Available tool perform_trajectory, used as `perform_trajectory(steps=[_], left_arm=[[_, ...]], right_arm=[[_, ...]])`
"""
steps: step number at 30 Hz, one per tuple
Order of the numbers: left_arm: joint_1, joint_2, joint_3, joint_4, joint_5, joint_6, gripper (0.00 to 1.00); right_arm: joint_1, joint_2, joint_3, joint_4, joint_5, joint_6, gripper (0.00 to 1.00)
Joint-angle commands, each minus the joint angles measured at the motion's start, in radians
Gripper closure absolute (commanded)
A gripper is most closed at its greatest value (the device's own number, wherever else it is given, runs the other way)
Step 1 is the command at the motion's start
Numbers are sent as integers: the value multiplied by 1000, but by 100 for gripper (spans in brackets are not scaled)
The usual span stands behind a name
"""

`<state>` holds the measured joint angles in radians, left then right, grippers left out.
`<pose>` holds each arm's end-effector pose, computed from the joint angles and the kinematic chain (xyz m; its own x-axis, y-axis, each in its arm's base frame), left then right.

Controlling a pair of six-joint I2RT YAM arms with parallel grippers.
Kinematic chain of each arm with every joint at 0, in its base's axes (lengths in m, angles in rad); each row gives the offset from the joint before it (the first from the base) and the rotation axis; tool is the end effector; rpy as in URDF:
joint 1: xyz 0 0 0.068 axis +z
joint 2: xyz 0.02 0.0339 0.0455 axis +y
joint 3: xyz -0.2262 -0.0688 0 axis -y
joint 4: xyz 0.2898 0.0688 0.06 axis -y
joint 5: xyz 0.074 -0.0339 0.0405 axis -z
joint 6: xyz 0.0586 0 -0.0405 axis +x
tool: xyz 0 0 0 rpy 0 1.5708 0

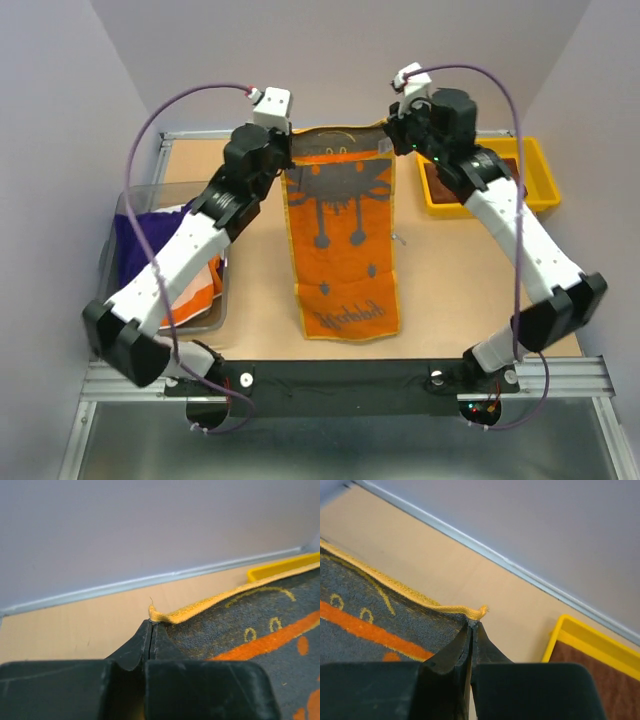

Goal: Fold and stack the towels
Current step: Flatten out the crumpled towel, then fold the towel

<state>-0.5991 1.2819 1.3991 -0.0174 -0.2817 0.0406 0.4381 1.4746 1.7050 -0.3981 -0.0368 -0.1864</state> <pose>0.3114 -0.1929 0.4368 0.0949 -0.0176 -0.9953 0.3096 0.9508 0.0127 0.3590 0.1705 0.4411 -0.0639 -0.2344 -0.9700 -0.4769 0.8610 -0.1767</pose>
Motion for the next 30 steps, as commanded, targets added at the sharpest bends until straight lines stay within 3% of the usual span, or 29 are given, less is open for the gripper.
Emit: perform_trajectory(steps=[1, 6, 7, 12, 20, 30], left_arm=[[91, 114, -17, 121, -59, -18, 100], [168, 374, 63, 188, 7, -31, 100], [209, 507, 140, 195, 57, -36, 100], [239, 651, 238, 182, 121, -24, 100], [243, 677, 206, 171, 203, -38, 100], [243, 513, -32, 166, 337, -165, 100]], right_arm=[[-45, 116, -36, 125, 216, -79, 99], [-91, 308, -7, 264, 175, -90, 99], [-111, 417, 27, 327, 157, -97, 99], [-128, 527, 42, 389, 121, -139, 99], [-150, 552, -53, 421, 45, -113, 99], [-151, 402, -243, 416, -8, -78, 99]])
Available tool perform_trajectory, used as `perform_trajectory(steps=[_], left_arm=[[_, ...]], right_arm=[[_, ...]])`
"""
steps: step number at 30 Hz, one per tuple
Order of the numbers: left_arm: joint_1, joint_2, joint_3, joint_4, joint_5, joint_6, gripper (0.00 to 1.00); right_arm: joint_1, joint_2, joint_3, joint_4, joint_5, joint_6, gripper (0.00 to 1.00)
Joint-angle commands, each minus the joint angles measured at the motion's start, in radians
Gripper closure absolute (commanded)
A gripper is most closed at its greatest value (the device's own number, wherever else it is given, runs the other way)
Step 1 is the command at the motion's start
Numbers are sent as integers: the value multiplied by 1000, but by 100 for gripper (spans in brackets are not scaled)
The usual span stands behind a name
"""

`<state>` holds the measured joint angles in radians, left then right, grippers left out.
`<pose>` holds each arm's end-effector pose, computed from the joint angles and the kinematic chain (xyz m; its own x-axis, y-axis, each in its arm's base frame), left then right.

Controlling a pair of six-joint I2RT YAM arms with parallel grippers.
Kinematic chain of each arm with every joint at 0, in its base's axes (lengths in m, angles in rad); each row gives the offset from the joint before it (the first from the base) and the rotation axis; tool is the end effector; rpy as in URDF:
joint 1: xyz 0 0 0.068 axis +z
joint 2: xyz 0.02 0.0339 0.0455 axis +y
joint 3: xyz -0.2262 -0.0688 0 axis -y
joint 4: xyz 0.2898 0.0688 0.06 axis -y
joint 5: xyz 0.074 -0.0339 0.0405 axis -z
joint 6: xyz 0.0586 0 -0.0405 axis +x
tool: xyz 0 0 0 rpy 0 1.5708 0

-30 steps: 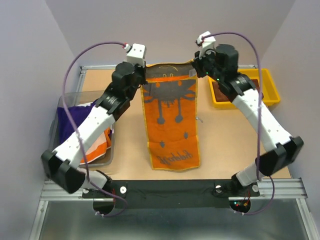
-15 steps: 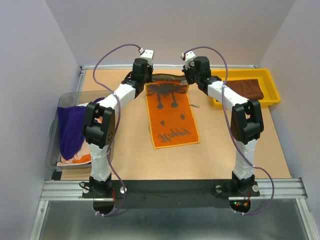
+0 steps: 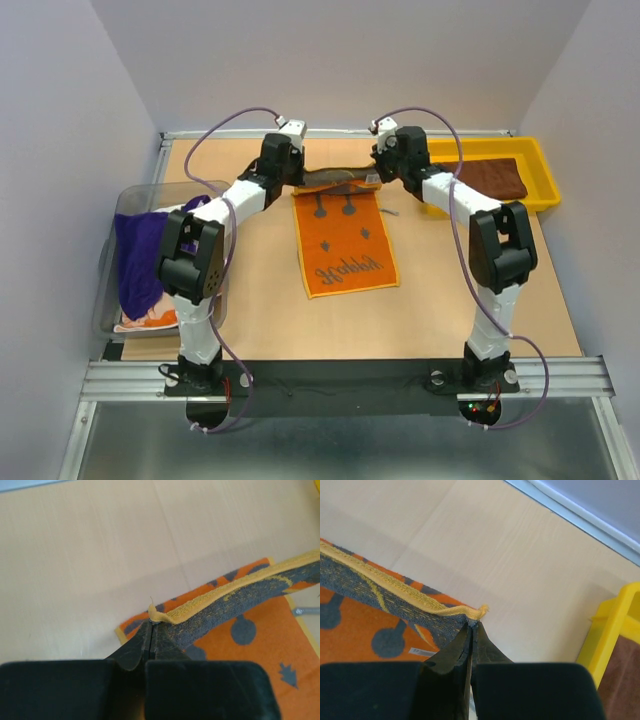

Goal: Fold and stack the towels
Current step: Fold the towel

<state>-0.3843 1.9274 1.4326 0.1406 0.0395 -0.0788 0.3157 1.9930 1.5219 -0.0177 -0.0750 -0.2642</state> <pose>0.4690 -0.1922 0.1947 -0.3527 0.0578 -0.9339 0.3824 0.9199 -0.0875 0.4883 0.1641 0.1796 -0.3336 -0.3829 -0.8614 -0.4761 0.8571 -0.1966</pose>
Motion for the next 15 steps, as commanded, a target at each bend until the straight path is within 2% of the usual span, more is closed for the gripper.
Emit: perform_trajectory(steps=[1, 8, 15], left_arm=[[28, -149, -86, 10, 23, -58, 100], [25, -280, -248, -7, 68, -147, 100], [19, -360, -405, -21, 100, -234, 100]], right_arm=[[-27, -129, -78, 35, 26, 6, 99], [-29, -246, -221, 21, -12, 52, 99], [-29, -316, -311, -83, -28, 98, 99]])
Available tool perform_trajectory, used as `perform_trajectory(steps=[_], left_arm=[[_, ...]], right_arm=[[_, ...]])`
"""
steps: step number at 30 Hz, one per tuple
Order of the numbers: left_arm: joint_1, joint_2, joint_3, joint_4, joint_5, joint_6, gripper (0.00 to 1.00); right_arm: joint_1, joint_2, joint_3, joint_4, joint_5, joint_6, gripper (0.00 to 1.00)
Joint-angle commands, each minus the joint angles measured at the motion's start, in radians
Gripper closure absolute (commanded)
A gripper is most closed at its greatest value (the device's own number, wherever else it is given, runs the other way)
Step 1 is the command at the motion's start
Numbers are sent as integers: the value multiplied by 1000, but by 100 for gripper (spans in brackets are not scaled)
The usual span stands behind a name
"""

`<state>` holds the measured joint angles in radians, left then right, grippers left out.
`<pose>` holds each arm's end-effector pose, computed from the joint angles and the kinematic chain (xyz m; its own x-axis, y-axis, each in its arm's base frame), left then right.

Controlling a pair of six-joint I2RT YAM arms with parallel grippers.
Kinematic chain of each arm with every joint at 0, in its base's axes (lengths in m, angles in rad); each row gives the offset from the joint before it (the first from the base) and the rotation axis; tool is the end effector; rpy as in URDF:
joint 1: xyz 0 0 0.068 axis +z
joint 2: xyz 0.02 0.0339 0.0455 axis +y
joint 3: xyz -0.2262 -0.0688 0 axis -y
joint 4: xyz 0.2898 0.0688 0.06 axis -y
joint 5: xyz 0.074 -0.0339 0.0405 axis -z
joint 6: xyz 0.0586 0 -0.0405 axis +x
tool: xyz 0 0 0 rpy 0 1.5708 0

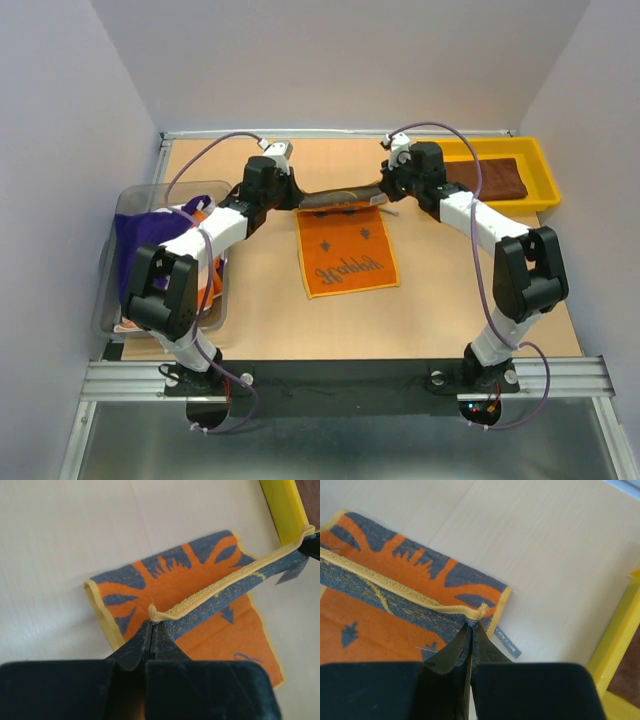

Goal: Fold and stack the towels
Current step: Fold the towel

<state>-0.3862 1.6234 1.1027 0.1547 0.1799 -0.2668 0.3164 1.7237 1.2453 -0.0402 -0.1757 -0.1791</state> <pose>0.4000 -0.1740 0.2001 -0.4583 -0.0937 -0.8838 0.4194 0.8540 -0.3080 0.4280 0.1509 0.1916 -0.3833 -0.3100 -0.8701 -0.5273 0.8468 -0.0695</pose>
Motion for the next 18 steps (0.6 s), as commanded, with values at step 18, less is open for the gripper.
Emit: perform_trajectory(steps=[18], left_arm=[[-10, -171, -260, -52, -17, -164, 100]], right_arm=[[-30, -173, -170, -162, 45, 130, 99]])
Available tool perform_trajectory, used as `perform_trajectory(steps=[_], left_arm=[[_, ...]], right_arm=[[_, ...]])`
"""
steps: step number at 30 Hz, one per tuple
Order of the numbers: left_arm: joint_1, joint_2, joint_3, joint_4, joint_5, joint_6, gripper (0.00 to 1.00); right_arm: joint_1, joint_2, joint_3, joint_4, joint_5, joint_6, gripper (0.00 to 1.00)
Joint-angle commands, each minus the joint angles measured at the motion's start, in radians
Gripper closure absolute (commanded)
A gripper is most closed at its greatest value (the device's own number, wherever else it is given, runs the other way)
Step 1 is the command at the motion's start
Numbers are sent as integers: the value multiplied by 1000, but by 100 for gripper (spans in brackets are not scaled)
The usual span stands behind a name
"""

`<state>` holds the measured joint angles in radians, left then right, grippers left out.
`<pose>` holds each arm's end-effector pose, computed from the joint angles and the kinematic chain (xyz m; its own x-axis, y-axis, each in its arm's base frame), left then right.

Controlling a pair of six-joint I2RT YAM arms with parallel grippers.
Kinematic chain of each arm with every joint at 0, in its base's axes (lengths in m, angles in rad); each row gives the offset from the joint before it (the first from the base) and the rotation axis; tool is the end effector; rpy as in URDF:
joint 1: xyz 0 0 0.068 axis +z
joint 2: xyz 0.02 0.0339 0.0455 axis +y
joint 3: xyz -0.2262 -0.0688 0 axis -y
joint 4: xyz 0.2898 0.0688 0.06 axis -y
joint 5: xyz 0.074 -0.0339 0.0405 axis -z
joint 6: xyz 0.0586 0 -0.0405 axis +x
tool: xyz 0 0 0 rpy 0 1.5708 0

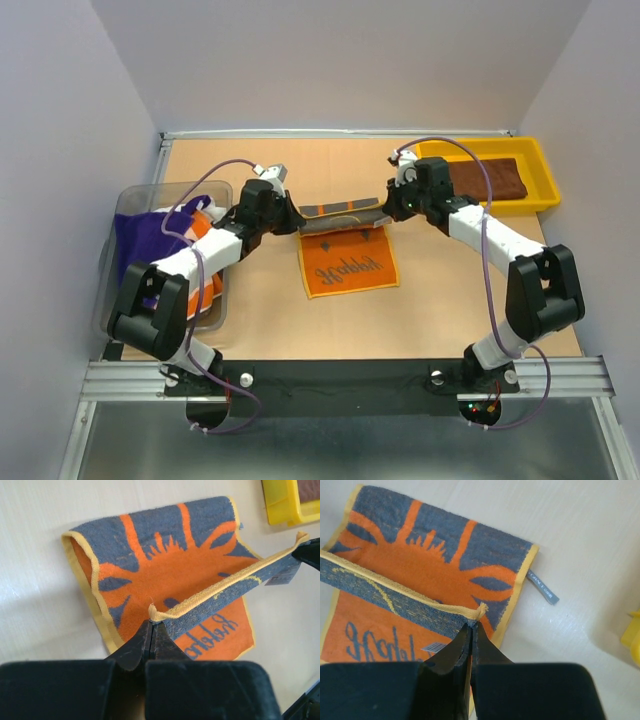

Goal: Fold and stack the towels
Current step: Fold the towel

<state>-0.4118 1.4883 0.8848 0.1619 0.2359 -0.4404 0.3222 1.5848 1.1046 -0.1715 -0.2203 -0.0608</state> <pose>0.3541 -0.1696 0.1679 -0.6027 -0.1890 -0.7752 0.3602 0.8024 -0.4758 0.3869 0.1427 0.1794 -0.5455 -0.2446 -0.8016 -0.5079 0.8573 0.0840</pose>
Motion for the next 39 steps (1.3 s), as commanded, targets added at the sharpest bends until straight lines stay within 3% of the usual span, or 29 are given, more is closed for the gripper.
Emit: perform_trajectory(steps=[1, 17, 32, 39], left_arm=[[11, -40, -46, -65, -72, 5, 100], [-31, -97, -159, -78, -90, -38, 100], [-50, 124, -178, -4, -130, -81, 100], [-32, 193, -95, -42, -204, -57, 100]], right_arm=[[-35, -39, -35, -36, 94, 15, 99], [-35, -62, -101, -91, 85, 113, 99], [-35, 150, -71, -88, 167, 142, 99], [-35, 190, -45, -80, 142, 148, 99]])
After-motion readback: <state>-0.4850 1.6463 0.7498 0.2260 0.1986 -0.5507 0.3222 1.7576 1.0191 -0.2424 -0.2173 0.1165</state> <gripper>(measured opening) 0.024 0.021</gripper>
